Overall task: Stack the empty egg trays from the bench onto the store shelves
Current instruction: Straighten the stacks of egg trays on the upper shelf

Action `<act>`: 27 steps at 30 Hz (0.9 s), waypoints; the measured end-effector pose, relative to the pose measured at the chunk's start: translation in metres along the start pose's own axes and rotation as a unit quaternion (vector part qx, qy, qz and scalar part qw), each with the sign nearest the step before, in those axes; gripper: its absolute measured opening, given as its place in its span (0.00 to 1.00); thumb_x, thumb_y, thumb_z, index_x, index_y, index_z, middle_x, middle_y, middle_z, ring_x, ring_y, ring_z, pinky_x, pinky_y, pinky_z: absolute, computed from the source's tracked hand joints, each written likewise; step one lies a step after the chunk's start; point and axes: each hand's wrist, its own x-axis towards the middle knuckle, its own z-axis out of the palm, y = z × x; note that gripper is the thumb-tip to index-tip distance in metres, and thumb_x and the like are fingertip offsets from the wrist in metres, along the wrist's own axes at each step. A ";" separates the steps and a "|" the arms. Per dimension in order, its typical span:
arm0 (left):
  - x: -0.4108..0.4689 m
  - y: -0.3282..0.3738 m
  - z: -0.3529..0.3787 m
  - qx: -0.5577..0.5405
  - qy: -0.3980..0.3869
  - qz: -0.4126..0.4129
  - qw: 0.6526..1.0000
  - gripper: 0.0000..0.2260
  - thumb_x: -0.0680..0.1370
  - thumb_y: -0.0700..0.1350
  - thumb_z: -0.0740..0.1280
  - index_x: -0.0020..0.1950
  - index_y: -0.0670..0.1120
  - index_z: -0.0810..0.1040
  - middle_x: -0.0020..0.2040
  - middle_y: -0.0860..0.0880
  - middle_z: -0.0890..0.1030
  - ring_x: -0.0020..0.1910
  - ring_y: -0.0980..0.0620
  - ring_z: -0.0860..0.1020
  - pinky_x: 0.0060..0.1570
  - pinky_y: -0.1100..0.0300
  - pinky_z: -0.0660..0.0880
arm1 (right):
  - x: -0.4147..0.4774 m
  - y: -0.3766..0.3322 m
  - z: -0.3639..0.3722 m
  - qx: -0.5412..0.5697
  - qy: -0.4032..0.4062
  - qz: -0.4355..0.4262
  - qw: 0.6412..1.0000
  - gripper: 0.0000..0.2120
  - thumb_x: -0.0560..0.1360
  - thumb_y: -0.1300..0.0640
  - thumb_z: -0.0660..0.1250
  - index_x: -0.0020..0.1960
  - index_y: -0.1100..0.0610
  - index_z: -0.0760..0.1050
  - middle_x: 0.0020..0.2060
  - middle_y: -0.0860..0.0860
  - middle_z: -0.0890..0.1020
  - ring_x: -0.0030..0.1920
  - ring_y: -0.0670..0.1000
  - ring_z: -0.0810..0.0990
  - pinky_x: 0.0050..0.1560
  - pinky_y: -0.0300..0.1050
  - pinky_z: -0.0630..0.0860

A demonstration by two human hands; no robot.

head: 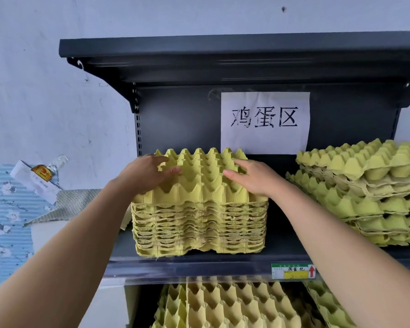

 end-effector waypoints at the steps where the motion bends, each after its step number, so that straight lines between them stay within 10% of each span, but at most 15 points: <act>1: 0.010 0.001 0.001 -0.004 -0.022 -0.002 1.000 0.35 0.72 0.71 0.56 0.73 0.52 0.68 0.72 0.46 0.70 0.68 0.44 0.70 0.64 0.50 0.68 | 0.009 -0.004 -0.001 -0.002 -0.013 0.001 1.000 0.35 0.75 0.34 0.55 0.76 0.52 0.58 0.75 0.51 0.59 0.74 0.52 0.59 0.71 0.47 0.58; 11: 0.079 -0.018 0.010 -0.068 -0.184 0.001 0.981 0.49 0.56 0.83 0.53 0.74 0.63 0.62 0.76 0.53 0.62 0.75 0.49 0.61 0.73 0.51 0.57 | 0.089 0.008 0.007 -0.058 -0.120 0.017 0.991 0.30 0.78 0.37 0.51 0.77 0.46 0.52 0.77 0.50 0.49 0.76 0.51 0.44 0.75 0.52 0.45; 27: 0.083 -0.026 0.025 -0.104 -0.235 -0.017 0.966 0.52 0.53 0.83 0.56 0.75 0.64 0.59 0.76 0.52 0.62 0.75 0.48 0.60 0.74 0.49 0.55 | 0.113 0.025 0.024 -0.021 -0.189 0.060 0.980 0.34 0.73 0.31 0.56 0.75 0.41 0.55 0.77 0.48 0.52 0.76 0.52 0.49 0.74 0.57 0.50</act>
